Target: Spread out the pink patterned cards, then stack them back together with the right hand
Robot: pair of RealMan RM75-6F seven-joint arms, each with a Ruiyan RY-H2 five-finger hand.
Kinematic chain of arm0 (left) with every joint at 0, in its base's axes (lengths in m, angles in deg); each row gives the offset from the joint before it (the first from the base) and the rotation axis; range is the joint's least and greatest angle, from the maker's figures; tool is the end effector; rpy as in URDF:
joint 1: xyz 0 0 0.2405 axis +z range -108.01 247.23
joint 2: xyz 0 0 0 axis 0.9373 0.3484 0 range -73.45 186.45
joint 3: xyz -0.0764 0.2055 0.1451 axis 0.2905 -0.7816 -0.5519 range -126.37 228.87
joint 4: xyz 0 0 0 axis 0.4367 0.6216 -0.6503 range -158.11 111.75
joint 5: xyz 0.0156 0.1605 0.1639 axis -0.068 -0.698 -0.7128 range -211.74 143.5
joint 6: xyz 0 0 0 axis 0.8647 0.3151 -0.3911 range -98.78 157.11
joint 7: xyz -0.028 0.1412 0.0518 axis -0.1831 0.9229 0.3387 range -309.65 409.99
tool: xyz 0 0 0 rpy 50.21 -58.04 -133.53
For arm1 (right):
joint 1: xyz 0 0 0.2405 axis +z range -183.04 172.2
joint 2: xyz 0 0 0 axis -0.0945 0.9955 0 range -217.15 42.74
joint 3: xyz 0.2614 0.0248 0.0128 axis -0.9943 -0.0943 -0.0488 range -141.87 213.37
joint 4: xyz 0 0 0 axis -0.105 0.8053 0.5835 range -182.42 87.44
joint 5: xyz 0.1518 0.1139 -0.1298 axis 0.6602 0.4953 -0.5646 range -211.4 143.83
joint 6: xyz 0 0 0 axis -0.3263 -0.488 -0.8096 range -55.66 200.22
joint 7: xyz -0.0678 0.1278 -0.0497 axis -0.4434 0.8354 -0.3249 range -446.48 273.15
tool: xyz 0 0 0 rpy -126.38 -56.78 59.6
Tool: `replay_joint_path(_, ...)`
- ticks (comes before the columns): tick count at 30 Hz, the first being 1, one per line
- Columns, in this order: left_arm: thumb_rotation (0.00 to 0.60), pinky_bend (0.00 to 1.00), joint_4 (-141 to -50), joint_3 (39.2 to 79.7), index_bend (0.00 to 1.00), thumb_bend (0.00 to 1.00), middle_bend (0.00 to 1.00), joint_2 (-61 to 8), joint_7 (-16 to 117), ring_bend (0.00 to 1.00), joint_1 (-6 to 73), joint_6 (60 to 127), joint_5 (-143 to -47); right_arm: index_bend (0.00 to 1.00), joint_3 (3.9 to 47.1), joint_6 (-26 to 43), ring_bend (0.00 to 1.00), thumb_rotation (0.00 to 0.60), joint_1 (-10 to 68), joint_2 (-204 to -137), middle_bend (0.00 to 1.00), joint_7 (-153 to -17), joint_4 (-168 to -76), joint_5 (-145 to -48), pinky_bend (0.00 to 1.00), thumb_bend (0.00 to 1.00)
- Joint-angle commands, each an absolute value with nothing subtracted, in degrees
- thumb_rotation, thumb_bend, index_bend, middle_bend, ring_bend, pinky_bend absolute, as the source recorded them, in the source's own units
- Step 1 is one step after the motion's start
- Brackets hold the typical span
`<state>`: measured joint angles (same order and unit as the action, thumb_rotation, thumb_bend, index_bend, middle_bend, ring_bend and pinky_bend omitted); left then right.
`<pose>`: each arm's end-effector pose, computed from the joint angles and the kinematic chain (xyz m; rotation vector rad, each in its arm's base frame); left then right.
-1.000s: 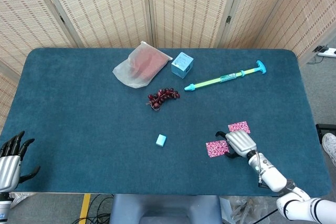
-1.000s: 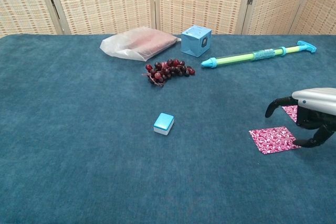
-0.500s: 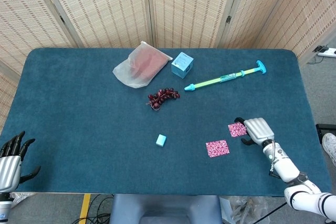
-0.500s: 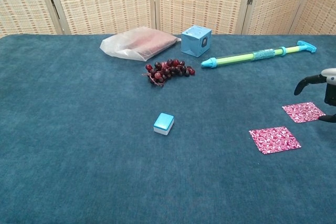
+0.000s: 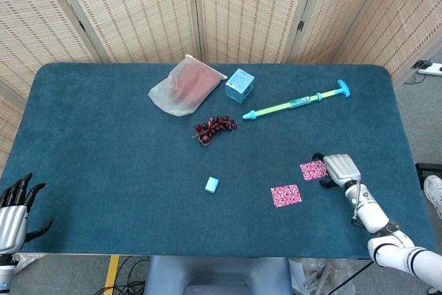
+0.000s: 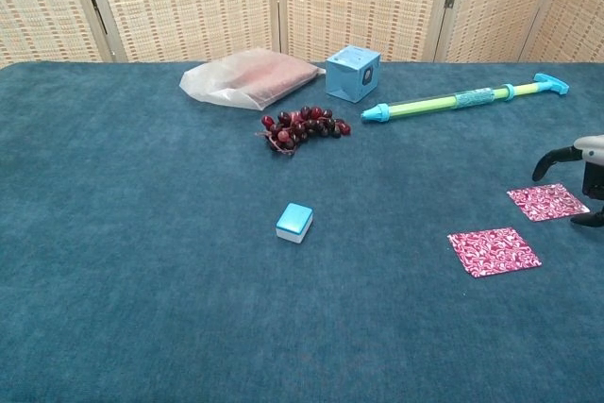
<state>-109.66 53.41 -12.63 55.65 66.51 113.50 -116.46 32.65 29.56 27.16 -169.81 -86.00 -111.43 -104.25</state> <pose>-0.3540 0.1793 0.1248 -1.3594 -0.8845 -0.7517 -0.3414 -0.3528 0.0135 1.7520 -1.1228 0.5156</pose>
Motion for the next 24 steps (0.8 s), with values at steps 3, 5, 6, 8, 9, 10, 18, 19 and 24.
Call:
replay_joint_path(3,0.600,0.13,-109.7,53.4,0.20,0.26,0.04,-12.6,55.7,0.05,66.5,113.4,-116.4,0.22,32.4,29.6,1.00,0.600,27.5,-170.8,1.00,-85.4,-110.3,-105.0,1.00,0.32)
replay_joint_path(5,0.600,0.13,-109.7,53.3,0.20,0.26,0.04,-12.6,55.6,0.05,66.5,113.3,-116.4,0.22,32.4,29.4,1.00,0.600,27.4,-171.0,1.00,-85.5,-110.0,-105.2,1.00,0.32)
replay_joint_path(6,0.600,0.13,-109.7,53.3,0.20,0.26,0.04,-12.6,55.6,0.05,66.5,113.3,-116.3,0.22,32.4,29.3,1.00,0.600,27.4,-171.1,1.00,-85.5,-110.0,-105.3,1.00,0.32)
replay_joint_path(8,0.600,0.13,-109.6,53.3,0.20,0.26,0.04,-12.6,55.5,0.05,66.6,113.3,-116.3,0.22,32.5,28.8,1.00,0.600,27.1,-171.3,1.00,-85.6,-109.8,-105.4,1.00,0.32)
replay_joint_path(9,0.600,0.13,-109.6,53.3,0.20,0.26,0.04,-12.6,55.5,0.05,66.5,113.3,-116.3,0.22,32.5,28.7,1.00,0.600,26.9,-171.3,1.00,-85.6,-109.8,-105.4,1.00,0.32)
replay_joint_path(10,0.600,0.13,-109.6,53.3,0.20,0.26,0.04,-12.6,55.5,0.05,66.5,113.2,-116.3,0.22,32.5,28.5,1.00,0.600,26.8,-171.3,1.00,-85.6,-109.8,-105.4,1.00,0.32)
replay_joint_path(18,0.600,0.13,-109.4,53.4,0.20,0.26,0.04,-12.7,55.4,0.05,66.4,113.1,-116.4,0.23,32.3,28.8,1.00,0.600,26.6,-171.6,1.00,-85.6,-109.3,-105.2,1.00,0.32)
replay_joint_path(19,0.600,0.13,-109.4,53.4,0.20,0.26,0.04,-12.7,55.4,0.05,66.4,113.1,-116.4,0.24,32.3,28.8,1.00,0.600,26.6,-171.7,1.00,-85.5,-109.2,-105.2,1.00,0.32)
replay_joint_path(24,0.600,0.13,-109.6,53.4,0.20,0.26,0.04,-12.6,55.5,0.05,66.4,113.1,-116.4,0.30,32.1,28.4,1.00,0.600,26.4,-171.7,1.00,-85.4,-109.1,-105.4,1.00,0.34)
